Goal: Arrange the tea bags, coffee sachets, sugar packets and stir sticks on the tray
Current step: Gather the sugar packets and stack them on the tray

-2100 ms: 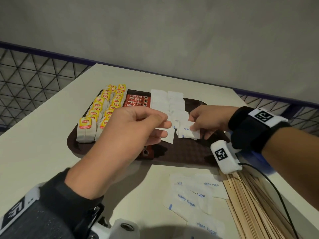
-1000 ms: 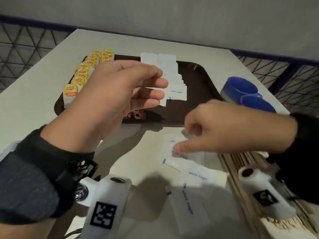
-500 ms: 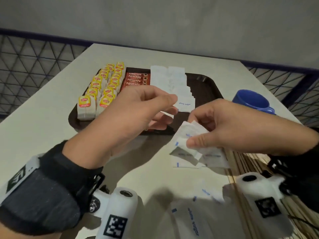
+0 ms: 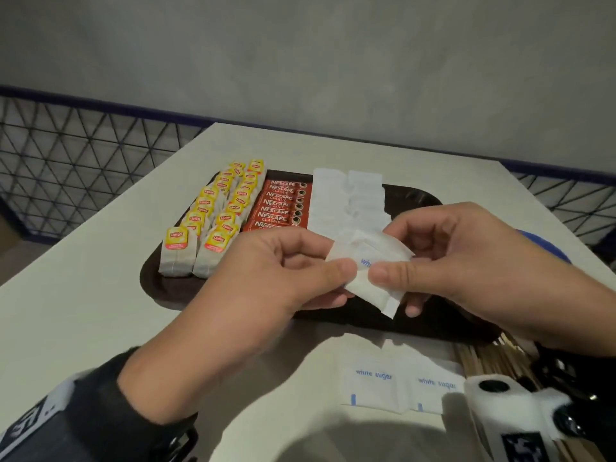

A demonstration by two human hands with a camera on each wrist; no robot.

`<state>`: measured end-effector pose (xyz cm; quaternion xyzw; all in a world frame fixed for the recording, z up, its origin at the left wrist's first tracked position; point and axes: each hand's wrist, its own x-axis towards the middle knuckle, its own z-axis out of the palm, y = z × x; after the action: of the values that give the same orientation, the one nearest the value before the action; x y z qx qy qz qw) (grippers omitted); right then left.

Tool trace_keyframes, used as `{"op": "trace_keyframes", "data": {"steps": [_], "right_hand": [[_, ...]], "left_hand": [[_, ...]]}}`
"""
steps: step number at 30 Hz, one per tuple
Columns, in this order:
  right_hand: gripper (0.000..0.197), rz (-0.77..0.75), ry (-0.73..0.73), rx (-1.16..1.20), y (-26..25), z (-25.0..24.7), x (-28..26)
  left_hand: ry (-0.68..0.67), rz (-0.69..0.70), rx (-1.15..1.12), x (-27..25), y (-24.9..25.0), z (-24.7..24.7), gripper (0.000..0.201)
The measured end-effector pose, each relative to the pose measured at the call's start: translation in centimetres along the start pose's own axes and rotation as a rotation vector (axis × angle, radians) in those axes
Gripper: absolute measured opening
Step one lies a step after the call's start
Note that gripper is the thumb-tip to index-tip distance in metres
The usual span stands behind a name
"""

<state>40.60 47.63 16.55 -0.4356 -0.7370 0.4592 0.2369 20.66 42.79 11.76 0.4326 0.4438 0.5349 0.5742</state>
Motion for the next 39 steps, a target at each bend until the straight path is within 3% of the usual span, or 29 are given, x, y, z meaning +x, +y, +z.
{"op": "trace_keyframes", "data": {"steps": [6,11,15,19,23,29,35,39], "right_hand": [[0.009,-0.063,0.040,-0.007,0.7,-0.3,0.1],[0.009,-0.082,0.079,-0.105,0.9,-0.2,0.0],[0.012,0.018,0.136,-0.319,0.5,-1.9,-0.6],[0.015,0.157,0.031,-0.642,-0.1,-3.3,1.4],[0.015,0.264,-0.089,-0.658,1.5,-2.9,3.8],[0.011,0.327,-0.054,-0.697,2.7,-1.7,6.0],[0.051,0.362,-0.031,-0.878,2.7,-1.2,5.5],[0.064,0.336,-0.077,-1.012,2.4,-0.7,5.5]], "left_hand": [[-0.013,-0.047,0.027,0.1,0.0,0.0,0.028],[-0.012,-0.071,0.069,0.0,-0.1,0.3,0.018],[0.085,-0.056,0.064,0.1,0.3,0.4,0.014],[0.149,0.000,0.072,0.4,1.2,-0.6,0.015],[0.135,0.015,0.058,0.0,1.8,-0.5,0.014],[0.142,0.056,0.081,0.2,2.2,-1.1,0.014],[0.151,0.088,0.077,0.3,2.8,-1.6,0.015],[0.149,0.103,0.075,0.0,3.1,-1.6,0.015]]}}
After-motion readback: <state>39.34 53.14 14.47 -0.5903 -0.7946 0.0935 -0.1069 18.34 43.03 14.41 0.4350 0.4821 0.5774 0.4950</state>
